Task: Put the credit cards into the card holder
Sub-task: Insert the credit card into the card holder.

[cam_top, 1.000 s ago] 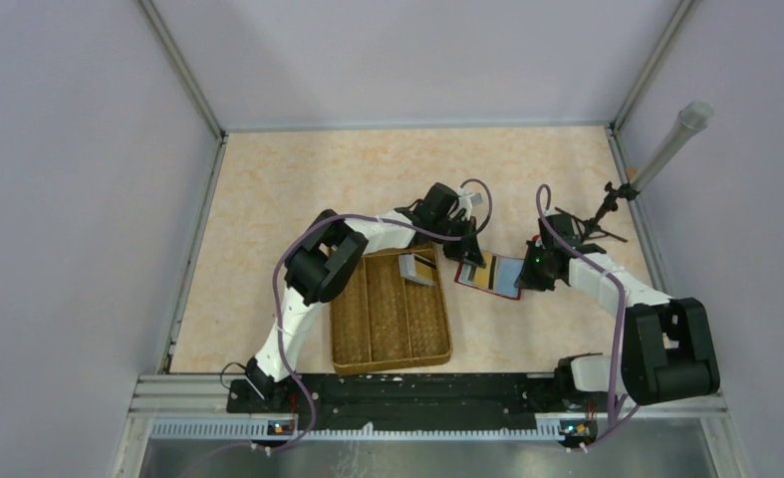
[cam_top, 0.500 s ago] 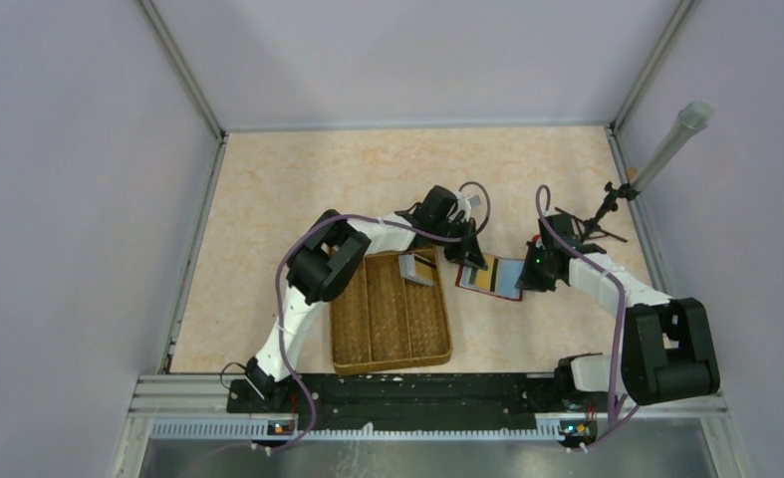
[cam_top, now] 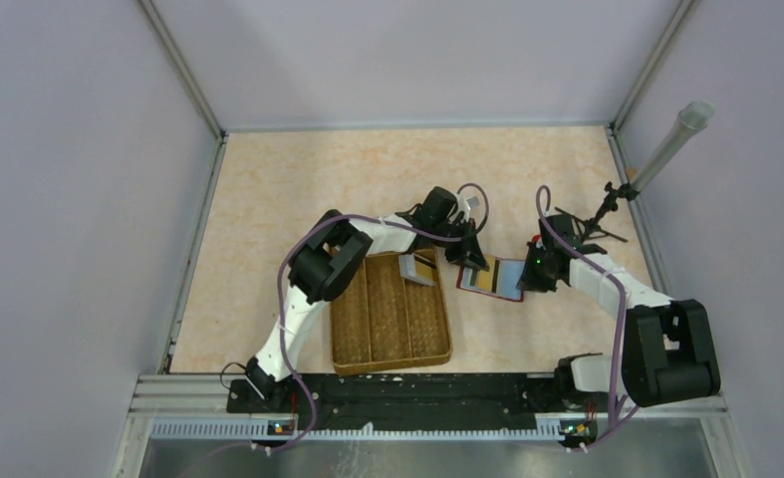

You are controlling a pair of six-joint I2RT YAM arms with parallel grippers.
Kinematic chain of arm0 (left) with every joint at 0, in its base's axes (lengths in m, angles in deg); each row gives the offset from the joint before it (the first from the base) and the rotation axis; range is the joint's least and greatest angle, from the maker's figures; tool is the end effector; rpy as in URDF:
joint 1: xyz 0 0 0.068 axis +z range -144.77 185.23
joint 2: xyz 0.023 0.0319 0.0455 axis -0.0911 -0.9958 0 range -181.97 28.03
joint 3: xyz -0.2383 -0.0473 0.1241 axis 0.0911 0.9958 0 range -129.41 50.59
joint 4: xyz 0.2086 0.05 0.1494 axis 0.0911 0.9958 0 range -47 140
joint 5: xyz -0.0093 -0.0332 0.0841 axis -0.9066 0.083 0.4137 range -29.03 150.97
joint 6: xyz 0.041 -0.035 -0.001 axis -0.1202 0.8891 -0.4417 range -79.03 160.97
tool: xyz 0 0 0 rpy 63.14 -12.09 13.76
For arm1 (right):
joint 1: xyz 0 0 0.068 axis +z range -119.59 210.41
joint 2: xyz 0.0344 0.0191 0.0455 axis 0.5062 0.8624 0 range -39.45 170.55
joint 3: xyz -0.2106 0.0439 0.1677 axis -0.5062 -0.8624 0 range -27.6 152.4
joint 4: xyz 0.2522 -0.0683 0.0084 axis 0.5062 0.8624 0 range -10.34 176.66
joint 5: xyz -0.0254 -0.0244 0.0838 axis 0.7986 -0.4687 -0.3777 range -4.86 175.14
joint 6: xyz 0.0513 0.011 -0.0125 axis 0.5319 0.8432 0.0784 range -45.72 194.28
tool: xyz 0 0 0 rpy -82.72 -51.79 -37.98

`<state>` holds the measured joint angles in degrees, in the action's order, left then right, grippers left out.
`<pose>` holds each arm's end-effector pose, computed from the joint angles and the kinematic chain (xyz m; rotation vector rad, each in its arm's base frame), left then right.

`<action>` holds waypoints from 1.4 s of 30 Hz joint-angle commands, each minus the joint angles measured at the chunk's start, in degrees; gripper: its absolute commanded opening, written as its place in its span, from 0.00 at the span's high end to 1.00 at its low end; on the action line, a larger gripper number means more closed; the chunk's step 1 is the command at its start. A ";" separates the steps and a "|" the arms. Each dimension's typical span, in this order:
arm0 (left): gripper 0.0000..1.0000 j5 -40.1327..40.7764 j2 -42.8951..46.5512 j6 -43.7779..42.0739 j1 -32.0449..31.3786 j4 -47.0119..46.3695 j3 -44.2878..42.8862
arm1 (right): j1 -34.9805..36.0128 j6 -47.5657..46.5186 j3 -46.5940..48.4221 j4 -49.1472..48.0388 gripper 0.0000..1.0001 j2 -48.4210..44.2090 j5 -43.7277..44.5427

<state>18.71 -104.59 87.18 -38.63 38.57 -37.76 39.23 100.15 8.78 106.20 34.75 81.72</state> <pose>0.3390 -0.3590 0.1154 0.4129 2.5845 -1.5562 0.2228 0.0367 0.1659 0.3851 2.6927 0.2623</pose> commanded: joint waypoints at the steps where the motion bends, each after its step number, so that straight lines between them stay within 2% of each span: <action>1: 1.00 0.69 -1.74 1.02 -0.62 -1.95 0.86 | -0.07 -0.35 -0.17 0.48 1.00 -1.45 -0.73; 17: 1.00 -0.55 -2.79 3.88 -0.62 -5.02 1.53 | -0.09 -0.38 -0.33 0.57 1.00 -1.76 -0.54; 29: 1.00 -0.98 -1.94 4.77 -0.77 -13.36 5.09 | -0.08 -0.34 -0.43 0.85 1.00 -2.30 -0.77; 39: 1.00 0.53 -1.32 3.41 -1.78 -10.78 4.95 | -0.08 -0.09 -0.17 0.85 1.00 -2.93 -0.71; 42: 0.97 1.81 -0.99 2.16 -2.07 -8.14 3.84 | -0.06 0.06 0.00 0.97 1.00 -3.53 -0.64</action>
<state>17.64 -105.66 92.23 -39.54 26.27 -33.46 39.23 99.91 8.74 107.23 33.61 81.94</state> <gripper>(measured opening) 0.015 0.120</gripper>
